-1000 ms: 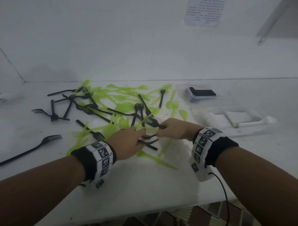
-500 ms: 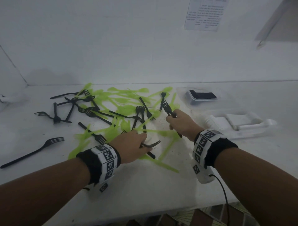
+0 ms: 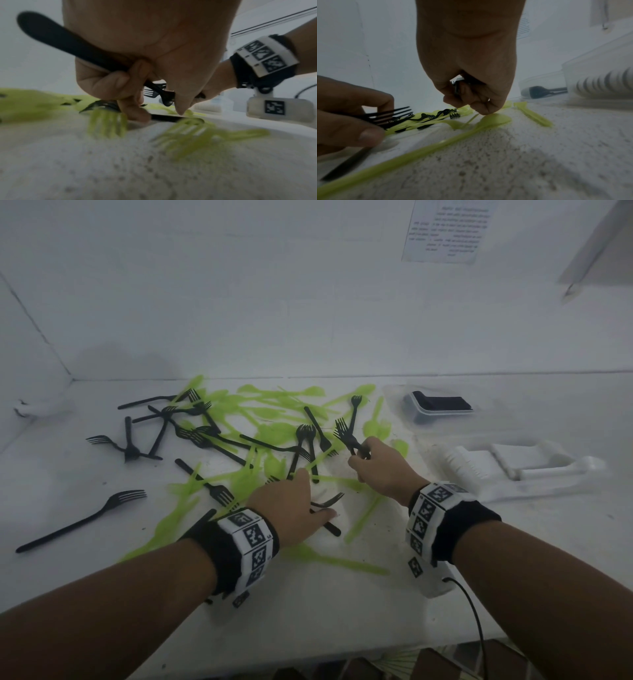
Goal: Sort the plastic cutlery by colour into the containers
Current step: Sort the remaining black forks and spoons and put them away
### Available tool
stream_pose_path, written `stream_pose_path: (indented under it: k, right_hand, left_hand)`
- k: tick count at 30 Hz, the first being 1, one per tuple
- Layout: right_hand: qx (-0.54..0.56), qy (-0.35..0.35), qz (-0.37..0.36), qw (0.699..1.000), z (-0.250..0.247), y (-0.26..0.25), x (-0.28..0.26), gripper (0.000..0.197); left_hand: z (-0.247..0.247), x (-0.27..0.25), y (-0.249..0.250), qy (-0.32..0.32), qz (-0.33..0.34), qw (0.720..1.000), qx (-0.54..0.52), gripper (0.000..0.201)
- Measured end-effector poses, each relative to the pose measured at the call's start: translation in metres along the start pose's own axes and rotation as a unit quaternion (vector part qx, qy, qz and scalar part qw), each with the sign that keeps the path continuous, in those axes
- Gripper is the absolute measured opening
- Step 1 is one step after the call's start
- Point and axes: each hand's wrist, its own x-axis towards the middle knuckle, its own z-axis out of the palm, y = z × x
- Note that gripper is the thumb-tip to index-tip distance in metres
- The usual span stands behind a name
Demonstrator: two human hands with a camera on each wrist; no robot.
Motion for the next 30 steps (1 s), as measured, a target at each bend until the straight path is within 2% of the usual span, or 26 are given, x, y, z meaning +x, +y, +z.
stream_pose_path:
  k: [6,10,14,17,22,23,25,26,28,30]
  right_hand:
    - [-0.016,-0.005,-0.003,1.0,0.005,0.002,0.007,0.02]
    - [-0.012,-0.002,-0.012,1.0,0.005,0.001,0.008,0.02]
    - [-0.003,0.005,-0.015,1.0,0.004,0.0,0.008,0.022]
    - [0.008,0.025,-0.021,0.999,0.001,-0.002,0.007,0.025]
    - [0.005,0.046,-0.022,0.999,-0.001,-0.004,0.007,0.023]
    - [0.01,0.047,-0.02,0.999,-0.001,-0.004,0.008,0.023]
    - [0.01,0.05,-0.014,0.999,-0.001,-0.003,0.011,0.022]
    - [0.002,0.052,-0.012,0.999,-0.001,-0.003,0.012,0.021]
    - [-0.015,0.053,-0.013,0.998,-0.002,-0.001,0.016,0.015]
    - [-0.037,0.05,-0.025,0.998,-0.005,0.002,0.021,0.014]
  left_hand:
    - [-0.003,0.008,0.003,-0.015,-0.011,0.999,-0.029,0.036]
    - [-0.012,0.013,0.001,-0.043,-0.023,0.995,-0.09,0.042]
    - [-0.016,0.015,-0.007,-0.058,-0.067,0.977,-0.196,0.05]
    - [-0.017,0.01,-0.015,-0.04,-0.084,0.952,-0.292,0.071]
    - [-0.027,-0.009,-0.026,0.015,-0.11,0.888,-0.447,0.076]
    - [-0.029,-0.011,-0.029,0.008,-0.115,0.881,-0.458,0.068]
    - [-0.032,-0.014,-0.037,-0.028,-0.116,0.874,-0.47,0.025]
    - [-0.037,-0.016,-0.04,-0.052,-0.119,0.86,-0.494,0.007]
    - [-0.046,-0.018,-0.047,-0.114,-0.129,0.83,-0.53,0.024]
    - [-0.051,-0.017,-0.053,-0.138,-0.123,0.807,-0.561,0.026]
